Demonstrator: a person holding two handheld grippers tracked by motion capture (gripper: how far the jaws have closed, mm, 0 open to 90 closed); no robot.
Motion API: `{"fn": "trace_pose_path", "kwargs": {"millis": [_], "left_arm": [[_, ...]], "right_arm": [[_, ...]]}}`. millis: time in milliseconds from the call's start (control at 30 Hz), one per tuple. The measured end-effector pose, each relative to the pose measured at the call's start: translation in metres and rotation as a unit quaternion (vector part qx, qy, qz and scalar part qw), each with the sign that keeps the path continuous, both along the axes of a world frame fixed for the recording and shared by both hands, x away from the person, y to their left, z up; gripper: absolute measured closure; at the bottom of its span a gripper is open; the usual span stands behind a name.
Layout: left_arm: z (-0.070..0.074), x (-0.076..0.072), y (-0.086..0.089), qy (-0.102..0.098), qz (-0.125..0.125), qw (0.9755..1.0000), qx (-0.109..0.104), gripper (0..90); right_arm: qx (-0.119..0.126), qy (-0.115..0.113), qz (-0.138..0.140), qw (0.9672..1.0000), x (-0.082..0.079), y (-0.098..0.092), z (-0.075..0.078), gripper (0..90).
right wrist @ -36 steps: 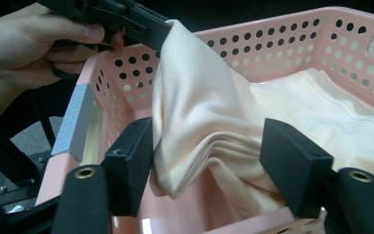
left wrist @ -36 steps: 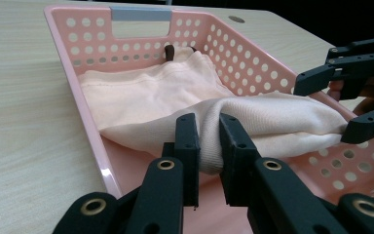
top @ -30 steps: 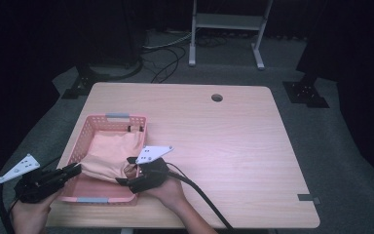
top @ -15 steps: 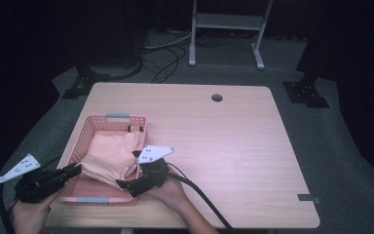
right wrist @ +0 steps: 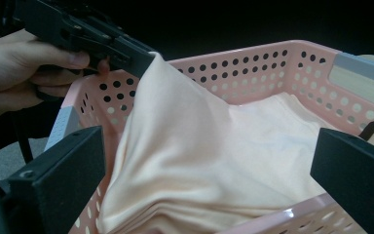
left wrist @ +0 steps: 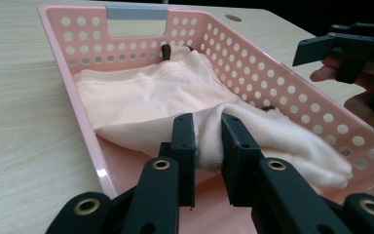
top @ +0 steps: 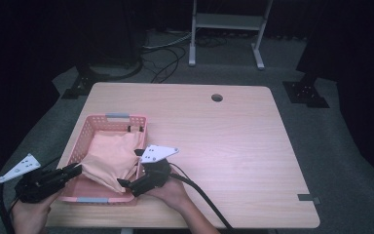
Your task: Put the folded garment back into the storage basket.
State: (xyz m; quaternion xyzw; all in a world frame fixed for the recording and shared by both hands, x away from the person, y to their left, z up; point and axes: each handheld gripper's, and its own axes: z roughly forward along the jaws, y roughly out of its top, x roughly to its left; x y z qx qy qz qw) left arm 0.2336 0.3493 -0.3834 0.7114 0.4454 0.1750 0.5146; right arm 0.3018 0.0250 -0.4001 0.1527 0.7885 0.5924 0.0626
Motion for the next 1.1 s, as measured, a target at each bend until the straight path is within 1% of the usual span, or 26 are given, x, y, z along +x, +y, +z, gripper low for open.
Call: {"fn": "trace_pose_path", "kwargs": {"millis": [67,133,367,567,633,733,833,900,1100], "left_arm": [[0.0001,0.0002,0.0001,0.001,-0.005,1.0,0.0,75.9],[-0.0001,0.0002,0.0002,0.002,-0.004,1.0,-0.005,74.4],[0.0,0.0002,0.0008,0.003,-0.005,0.9999,-0.01,73.6],[0.0002,0.0001,0.001,0.003,-0.006,0.9998,-0.016,69.6],[0.0002,0.0004,0.0011,0.004,-0.007,0.9998,-0.019,66.1],[0.0,0.0015,0.0003,0.003,-0.004,0.9997,-0.023,61.0],[0.0003,0.003,0.0,0.003,-0.004,0.9998,-0.021,55.4],[0.0005,0.0034,-0.0005,-0.001,-0.001,0.9998,-0.019,50.8],[0.0011,0.0037,-0.0009,-0.016,-0.002,0.9997,-0.016,36.4]], "right_arm": [[0.001,-0.003,-0.003,1.0,0.0,-0.0008,0.0001,0.0],[0.003,0.0,-0.005,1.0,0.0004,-0.0014,0.0003,0.0],[0.006,-0.001,-0.006,1.0,0.0003,-0.0027,0.0008,0.0],[0.006,0.0,-0.005,1.0,0.0005,-0.0029,0.0011,0.0],[0.005,-0.002,-0.006,1.0,0.0,-0.0029,0.0013,0.0],[0.007,0.003,-0.004,1.0,0.0002,-0.0034,0.0013,0.0],[0.006,0.004,-0.005,1.0,0.0003,-0.0039,0.0012,0.0],[0.008,0.003,-0.004,1.0,0.0004,-0.0042,0.0013,0.0],[0.008,0.005,-0.006,0.9999,0.0006,-0.005,0.0006,0.0]]}}
